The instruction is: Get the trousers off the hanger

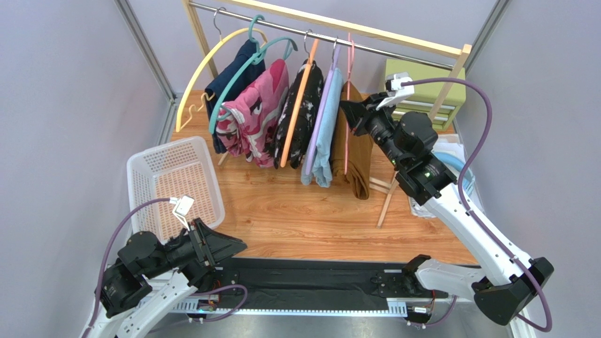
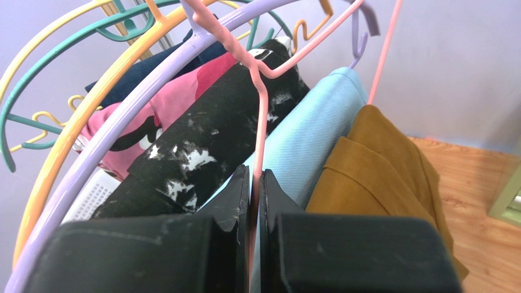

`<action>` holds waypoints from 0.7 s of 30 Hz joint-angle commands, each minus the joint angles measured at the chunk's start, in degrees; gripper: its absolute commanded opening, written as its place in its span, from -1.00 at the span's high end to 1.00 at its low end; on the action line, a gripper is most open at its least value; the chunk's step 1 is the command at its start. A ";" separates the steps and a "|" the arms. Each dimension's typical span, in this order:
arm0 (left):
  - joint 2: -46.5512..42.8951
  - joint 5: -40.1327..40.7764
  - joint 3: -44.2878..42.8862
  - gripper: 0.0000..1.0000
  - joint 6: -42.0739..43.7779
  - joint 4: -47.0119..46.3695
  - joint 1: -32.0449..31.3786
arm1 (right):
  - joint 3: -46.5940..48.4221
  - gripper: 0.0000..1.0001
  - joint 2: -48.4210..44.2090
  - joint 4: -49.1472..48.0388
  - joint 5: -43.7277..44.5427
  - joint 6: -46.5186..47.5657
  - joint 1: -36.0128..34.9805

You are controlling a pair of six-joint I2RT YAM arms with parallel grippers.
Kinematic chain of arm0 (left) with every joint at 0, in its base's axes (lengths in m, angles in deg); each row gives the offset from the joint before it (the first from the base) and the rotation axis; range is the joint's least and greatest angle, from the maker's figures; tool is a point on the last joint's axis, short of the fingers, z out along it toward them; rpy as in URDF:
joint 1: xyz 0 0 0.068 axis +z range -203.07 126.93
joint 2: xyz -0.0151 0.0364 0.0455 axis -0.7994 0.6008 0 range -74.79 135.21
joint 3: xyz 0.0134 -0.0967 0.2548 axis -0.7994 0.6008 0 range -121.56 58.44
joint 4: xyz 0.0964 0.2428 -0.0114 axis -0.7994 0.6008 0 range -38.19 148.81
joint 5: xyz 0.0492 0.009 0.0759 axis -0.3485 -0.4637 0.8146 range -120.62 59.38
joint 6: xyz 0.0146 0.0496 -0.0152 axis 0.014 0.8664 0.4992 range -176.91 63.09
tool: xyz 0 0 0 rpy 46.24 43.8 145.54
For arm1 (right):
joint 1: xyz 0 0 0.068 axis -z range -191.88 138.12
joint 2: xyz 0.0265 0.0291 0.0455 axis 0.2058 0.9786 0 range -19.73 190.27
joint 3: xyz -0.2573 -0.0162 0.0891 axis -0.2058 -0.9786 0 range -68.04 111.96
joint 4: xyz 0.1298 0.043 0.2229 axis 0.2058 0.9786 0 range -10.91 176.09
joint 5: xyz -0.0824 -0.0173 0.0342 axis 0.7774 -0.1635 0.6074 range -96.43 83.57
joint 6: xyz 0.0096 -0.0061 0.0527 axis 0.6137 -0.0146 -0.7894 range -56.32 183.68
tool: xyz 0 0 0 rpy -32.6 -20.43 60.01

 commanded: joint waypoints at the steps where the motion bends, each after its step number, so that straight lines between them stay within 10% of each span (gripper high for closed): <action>1: -1.77 -0.08 -1.28 -0.31 -0.31 -0.40 -0.22 | -3.03 1.00 -3.21 -13.44 -3.74 8.35 -0.64; 21: -1.33 0.36 -1.19 -0.31 -0.22 0.22 -0.13 | -3.39 1.00 -2.77 -24.80 -4.62 15.57 -0.64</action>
